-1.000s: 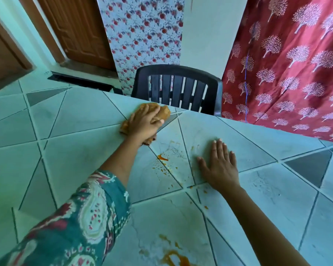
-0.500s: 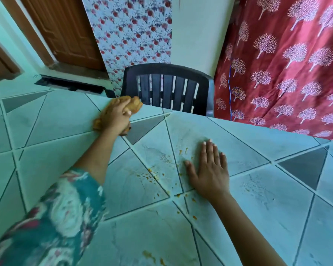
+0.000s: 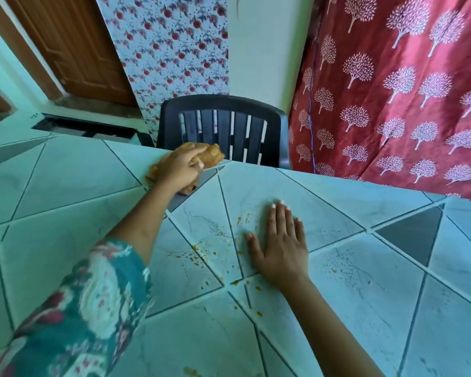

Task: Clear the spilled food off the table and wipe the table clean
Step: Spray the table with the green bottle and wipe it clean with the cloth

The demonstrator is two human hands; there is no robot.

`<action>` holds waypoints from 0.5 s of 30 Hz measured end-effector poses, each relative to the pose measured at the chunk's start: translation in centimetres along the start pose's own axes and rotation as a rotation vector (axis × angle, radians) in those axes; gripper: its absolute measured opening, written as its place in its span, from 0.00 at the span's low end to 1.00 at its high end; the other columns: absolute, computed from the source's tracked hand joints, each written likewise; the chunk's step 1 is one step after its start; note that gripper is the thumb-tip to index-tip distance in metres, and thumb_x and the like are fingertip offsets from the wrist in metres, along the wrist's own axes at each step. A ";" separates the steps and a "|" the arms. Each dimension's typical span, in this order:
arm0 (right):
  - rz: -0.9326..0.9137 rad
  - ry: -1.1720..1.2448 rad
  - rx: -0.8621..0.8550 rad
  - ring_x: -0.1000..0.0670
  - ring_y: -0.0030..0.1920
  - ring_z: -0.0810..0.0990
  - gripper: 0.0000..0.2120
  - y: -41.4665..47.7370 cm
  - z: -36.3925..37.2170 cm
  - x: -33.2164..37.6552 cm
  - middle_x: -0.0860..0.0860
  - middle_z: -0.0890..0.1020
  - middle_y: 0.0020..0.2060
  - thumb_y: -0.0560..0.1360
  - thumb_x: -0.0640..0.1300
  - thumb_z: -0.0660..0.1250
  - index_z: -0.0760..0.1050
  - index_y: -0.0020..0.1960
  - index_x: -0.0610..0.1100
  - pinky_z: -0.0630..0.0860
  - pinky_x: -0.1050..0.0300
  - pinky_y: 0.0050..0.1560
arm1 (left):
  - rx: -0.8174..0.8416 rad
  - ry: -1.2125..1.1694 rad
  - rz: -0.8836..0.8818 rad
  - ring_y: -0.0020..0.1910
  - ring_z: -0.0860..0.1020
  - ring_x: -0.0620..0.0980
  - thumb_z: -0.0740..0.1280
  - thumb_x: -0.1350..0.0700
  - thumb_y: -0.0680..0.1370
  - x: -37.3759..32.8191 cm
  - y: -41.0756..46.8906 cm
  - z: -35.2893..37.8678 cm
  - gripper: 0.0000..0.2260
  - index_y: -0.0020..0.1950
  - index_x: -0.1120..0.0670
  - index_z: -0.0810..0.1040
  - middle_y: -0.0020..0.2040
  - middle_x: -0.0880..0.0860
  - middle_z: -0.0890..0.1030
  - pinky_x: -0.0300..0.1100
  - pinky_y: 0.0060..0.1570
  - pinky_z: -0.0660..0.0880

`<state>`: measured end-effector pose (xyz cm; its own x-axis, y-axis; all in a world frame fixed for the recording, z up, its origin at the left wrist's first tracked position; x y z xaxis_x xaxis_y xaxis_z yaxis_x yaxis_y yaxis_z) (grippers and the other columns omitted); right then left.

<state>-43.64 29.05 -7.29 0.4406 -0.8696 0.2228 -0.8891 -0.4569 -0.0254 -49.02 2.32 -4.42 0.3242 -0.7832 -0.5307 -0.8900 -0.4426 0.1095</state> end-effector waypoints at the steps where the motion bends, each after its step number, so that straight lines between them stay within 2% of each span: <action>1: 0.001 -0.002 0.008 0.48 0.76 0.37 0.44 0.0 0.0 0.0 0.45 0.40 0.76 0.66 0.65 0.25 0.35 0.75 0.41 0.33 0.52 0.72 | 0.010 0.007 0.015 0.64 0.73 0.56 0.64 0.55 0.78 -0.9 0.6 0.4 0.20 0.69 0.42 0.70 0.70 0.51 0.71 0.57 0.64 0.67; 3: 0.003 -0.005 0.019 0.48 0.75 0.37 0.44 0.0 -0.1 -0.1 0.45 0.39 0.76 0.65 0.65 0.25 0.35 0.75 0.41 0.34 0.51 0.72 | 0.108 -0.053 0.104 0.61 0.76 0.58 0.64 0.56 0.78 -3.2 0.0 2.0 0.20 0.68 0.41 0.70 0.70 0.48 0.70 0.63 0.61 0.69; 4: 0.002 -0.002 0.026 0.49 0.75 0.37 0.44 0.0 -0.1 -0.1 0.45 0.39 0.76 0.65 0.65 0.25 0.35 0.75 0.41 0.35 0.52 0.73 | 0.151 -0.059 0.169 0.64 0.73 0.56 0.64 0.56 0.78 -4.4 -1.4 2.7 0.20 0.68 0.40 0.69 0.72 0.46 0.66 0.62 0.65 0.65; 6: -0.001 0.003 0.048 0.49 0.75 0.37 0.45 0.0 -0.2 -0.2 0.45 0.39 0.76 0.65 0.65 0.24 0.35 0.75 0.41 0.35 0.52 0.73 | 0.207 -0.001 0.291 0.73 0.57 0.45 0.64 0.55 0.78 -5.4 -5.3 3.1 0.22 0.70 0.40 0.67 0.74 0.39 0.58 0.53 0.74 0.46; 7: -0.008 0.001 0.063 0.49 0.75 0.37 0.46 0.0 -0.3 -0.2 0.45 0.39 0.76 0.64 0.64 0.24 0.35 0.75 0.40 0.34 0.52 0.72 | 0.258 0.009 0.352 0.72 0.50 0.39 0.64 0.55 0.78 -5.0 -7.5 2.6 0.22 0.70 0.39 0.66 0.73 0.37 0.56 0.46 0.72 0.39; 8: -0.014 0.001 0.074 0.49 0.75 0.36 0.46 0.0 -0.3 -0.3 0.45 0.38 0.76 0.63 0.65 0.23 0.35 0.75 0.40 0.34 0.53 0.72 | 0.312 -0.017 0.424 0.72 0.48 0.36 0.64 0.55 0.78 -3.9 -9.3 2.2 0.22 0.69 0.39 0.65 0.72 0.37 0.56 0.41 0.71 0.36; 10: -0.047 0.014 0.087 0.49 0.75 0.37 0.51 -0.2 -0.3 -0.4 0.45 0.38 0.76 0.61 0.69 0.19 0.35 0.75 0.40 0.34 0.54 0.72 | 0.387 -0.074 0.501 0.73 0.52 0.34 0.65 0.54 0.77 -0.5 -11.9 -0.2 0.24 0.68 0.34 0.64 0.72 0.38 0.60 0.35 0.71 0.39; 12: -0.084 0.007 0.112 0.49 0.75 0.37 0.56 -1.1 -0.1 -0.4 0.45 0.38 0.75 0.56 0.70 0.13 0.36 0.75 0.40 0.34 0.55 0.71 | 0.297 -0.124 0.363 0.73 0.57 0.38 0.66 0.57 0.76 3.8 -10.7 -2.7 0.26 0.66 0.31 0.66 0.73 0.41 0.63 0.33 0.71 0.44; 13: -0.088 -0.003 0.117 0.49 0.75 0.36 0.57 -1.7 0.0 -0.5 0.45 0.38 0.75 0.55 0.69 0.12 0.35 0.75 0.40 0.33 0.55 0.71 | 0.217 -0.151 0.267 0.74 0.60 0.43 0.66 0.60 0.76 5.7 -9.3 -3.4 0.26 0.66 0.33 0.67 0.73 0.45 0.64 0.36 0.72 0.49; 15: -0.083 -0.010 0.122 0.50 0.75 0.36 0.55 -2.9 0.0 -0.5 0.46 0.37 0.75 0.56 0.69 0.12 0.35 0.75 0.41 0.33 0.55 0.71 | 0.091 -0.150 0.090 0.72 0.64 0.50 0.67 0.60 0.76 6.7 -7.5 -3.5 0.23 0.66 0.40 0.70 0.74 0.51 0.65 0.51 0.72 0.58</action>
<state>-41.27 30.86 -7.38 0.5139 -0.8294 0.2191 -0.8281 -0.5463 -0.1258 -39.05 -1.13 -5.90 0.1964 -0.7408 -0.6424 -0.9409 -0.3267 0.0892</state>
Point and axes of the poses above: each hand's wrist, its own y-axis towards the middle knuckle, its own z-axis out of the palm, x = y × z, the point moved 6 cm from there along y, towards the middle knuckle
